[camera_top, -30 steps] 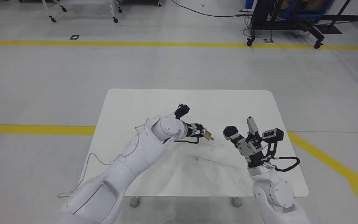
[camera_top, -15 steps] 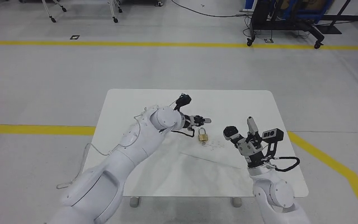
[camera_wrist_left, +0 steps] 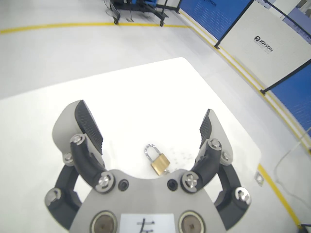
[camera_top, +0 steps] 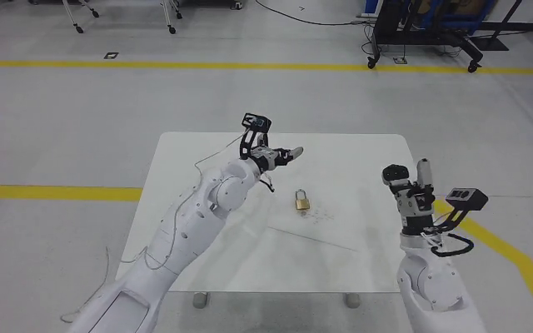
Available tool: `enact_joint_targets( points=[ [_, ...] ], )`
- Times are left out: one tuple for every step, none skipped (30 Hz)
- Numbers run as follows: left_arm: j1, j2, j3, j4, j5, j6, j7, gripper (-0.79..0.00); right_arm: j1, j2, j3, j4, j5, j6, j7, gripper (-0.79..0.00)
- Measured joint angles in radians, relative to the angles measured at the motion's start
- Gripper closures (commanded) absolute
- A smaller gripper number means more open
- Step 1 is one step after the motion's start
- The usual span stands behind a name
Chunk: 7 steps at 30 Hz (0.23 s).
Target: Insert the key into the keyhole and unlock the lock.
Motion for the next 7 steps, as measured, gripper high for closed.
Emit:
enact_joint_targets(
  points=[
    [0.023,0.008,-0.024,-0.027,0.017,-0.002,0.004,-0.785,-0.003,0.001,0.022,-0.006,-0.017,-0.011,-0.012,-0.785],
    [0.042,0.012,-0.048,-0.046,0.013,-0.002,0.005,-0.784,-0.005,0.001,0.032,-0.009,-0.026,-0.016,-0.014,-0.784],
    [0.045,0.013,-0.052,-0.048,0.001,-0.002,0.005,-0.784,-0.005,0.001,0.032,-0.008,-0.025,-0.016,-0.011,-0.784],
    [0.045,0.013,-0.049,-0.048,-0.007,-0.002,0.005,-0.784,-0.005,0.001,0.03,-0.008,-0.022,-0.015,-0.01,-0.784],
    [0.043,0.012,-0.046,-0.046,-0.01,-0.002,0.005,-0.784,-0.004,0.001,0.028,-0.007,-0.02,-0.014,-0.009,-0.784],
    [0.042,0.012,-0.045,-0.045,-0.011,-0.002,0.005,-0.785,-0.004,0.001,0.028,-0.007,-0.02,-0.014,-0.009,-0.784],
    [0.042,0.012,-0.045,-0.045,-0.01,-0.002,0.005,-0.784,-0.004,0.001,0.028,-0.007,-0.02,-0.014,-0.009,-0.784]
  ],
)
